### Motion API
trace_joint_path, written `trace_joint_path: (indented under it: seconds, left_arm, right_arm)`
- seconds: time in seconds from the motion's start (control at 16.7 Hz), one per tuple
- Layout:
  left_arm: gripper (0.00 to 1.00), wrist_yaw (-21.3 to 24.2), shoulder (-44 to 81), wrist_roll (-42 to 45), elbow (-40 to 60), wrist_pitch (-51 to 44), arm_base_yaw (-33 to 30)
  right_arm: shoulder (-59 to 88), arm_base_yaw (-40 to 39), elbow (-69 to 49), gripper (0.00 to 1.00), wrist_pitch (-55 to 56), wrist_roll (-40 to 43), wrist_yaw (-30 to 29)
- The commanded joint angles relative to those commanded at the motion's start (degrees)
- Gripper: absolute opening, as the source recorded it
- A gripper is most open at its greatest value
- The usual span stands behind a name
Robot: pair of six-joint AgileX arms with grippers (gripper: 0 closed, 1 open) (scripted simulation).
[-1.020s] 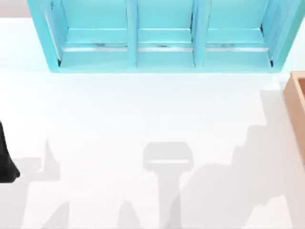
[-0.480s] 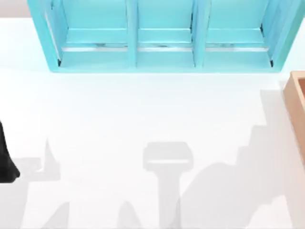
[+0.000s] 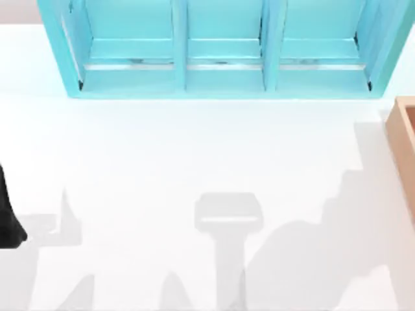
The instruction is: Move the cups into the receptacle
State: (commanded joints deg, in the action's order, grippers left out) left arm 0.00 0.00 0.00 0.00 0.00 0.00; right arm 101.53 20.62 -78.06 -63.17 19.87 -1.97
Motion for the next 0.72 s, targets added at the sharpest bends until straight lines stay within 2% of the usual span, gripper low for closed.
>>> trace_joint_path:
  seconds: [0.12,0.18,0.72]
  left_arm:
    - [1.0,0.0,0.0,0.0,0.0,0.0,0.0]
    - [1.0,0.0,0.0,0.0,0.0,0.0,0.0]
    - [1.0,0.0,0.0,0.0,0.0,0.0,0.0]
  right_arm:
    - [0.0,0.0,0.0,0.98,0.0,0.0,0.0]
    - [0.0,0.0,0.0,1.0,0.0,0.0,0.0]
    - [0.0,0.1,-0.2,1.0,-0.2,0.0,0.0]
